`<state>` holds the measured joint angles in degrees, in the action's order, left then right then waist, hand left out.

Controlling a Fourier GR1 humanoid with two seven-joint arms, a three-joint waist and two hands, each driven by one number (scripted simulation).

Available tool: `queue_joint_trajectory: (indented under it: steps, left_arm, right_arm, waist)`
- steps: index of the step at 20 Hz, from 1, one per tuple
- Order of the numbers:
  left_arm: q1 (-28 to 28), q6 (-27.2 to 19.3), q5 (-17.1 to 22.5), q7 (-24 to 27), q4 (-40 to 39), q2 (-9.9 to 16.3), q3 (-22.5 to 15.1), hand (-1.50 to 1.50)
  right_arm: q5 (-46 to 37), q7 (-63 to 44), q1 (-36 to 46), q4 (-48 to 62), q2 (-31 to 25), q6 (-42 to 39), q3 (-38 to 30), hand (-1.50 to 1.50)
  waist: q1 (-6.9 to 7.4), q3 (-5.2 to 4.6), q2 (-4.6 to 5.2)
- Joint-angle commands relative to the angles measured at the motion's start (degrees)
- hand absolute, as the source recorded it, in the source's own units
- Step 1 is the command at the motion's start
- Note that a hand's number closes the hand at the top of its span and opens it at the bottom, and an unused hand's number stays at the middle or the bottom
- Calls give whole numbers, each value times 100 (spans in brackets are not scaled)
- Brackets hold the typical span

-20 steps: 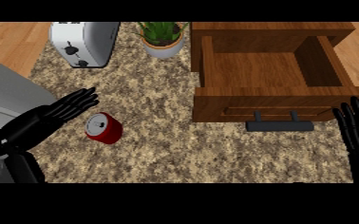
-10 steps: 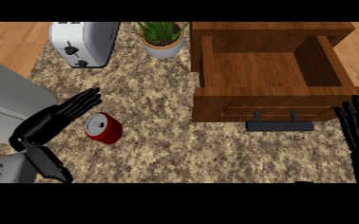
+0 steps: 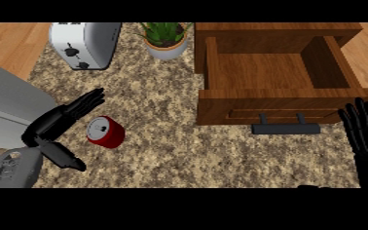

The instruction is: Pick up the can, place it into the drawer and close the drawer

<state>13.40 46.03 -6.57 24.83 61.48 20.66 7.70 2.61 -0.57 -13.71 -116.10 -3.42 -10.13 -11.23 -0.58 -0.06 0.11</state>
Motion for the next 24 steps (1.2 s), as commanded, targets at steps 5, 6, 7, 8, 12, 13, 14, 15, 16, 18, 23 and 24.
queue_joint_trajectory:
  steps: [5, 6, 7, 8, 12, 13, 14, 15, 16, 18, 23, 24]
  left_arm:
    - [165, -28, -636, 1666, -1161, 176, -482, -150]
    - [269, 37, -498, 1525, -1186, 216, -430, -150]
    - [267, -99, -603, 1769, -1383, 160, -540, -150]
    - [229, 71, -485, 1735, -1262, 316, -515, -150]
    - [800, -223, -715, 2113, -2289, 404, -628, -150]
    - [502, -341, -704, 2167, -2084, 213, -762, -150]
    - [795, -323, -668, 2113, -2356, 312, -680, -150]
    - [723, -516, -752, 2277, -2491, 200, -764, -150]
    - [723, -160, -686, 2433, -2579, 607, -717, -150]
    - [1127, -188, -626, 2120, -2924, 524, -691, -150]
    - [975, -728, -828, 2590, -3148, 235, -969, -150]
    - [1004, -516, -688, 2365, -2985, 250, -957, -150]
  right_arm:
    - [-82, 86, -92, -9, 133, 46, 31, -150]
    - [-60, -63, 146, -11, 67, 95, -15, -150]
    - [-120, -76, 473, 247, 54, 140, 50, -150]
    - [-13, -190, 266, -46, -24, 86, -78, -150]
    - [-62, -21, 97, -45, 96, 48, 25, -150]
    - [-142, -65, 125, -30, 104, 102, 43, -150]
    - [-241, -44, -71, -221, 258, 105, 253, -150]
    - [147, -227, 111, -230, 72, 2, -29, -150]
    - [119, -298, -141, -397, 3, -54, -83, -150]
    - [-248, -16, 87, -23, 235, 155, 156, -150]
    - [81, -72, -192, -338, 124, -76, -13, -150]
    - [-129, -411, 134, -434, 156, 187, 82, -150]
  waist:
    - [-29, -2, 7]
    - [-2, 0, 2]
    - [2, -3, 14]
    - [2, 0, 1]
    - [-55, -5, 19]
    - [-20, -3, 11]
    - [-43, -3, 10]
    - [-47, -4, 13]
    - [-64, -6, 13]
    - [-55, -4, 21]
    - [-62, -4, 12]
    - [-9, -2, 4]
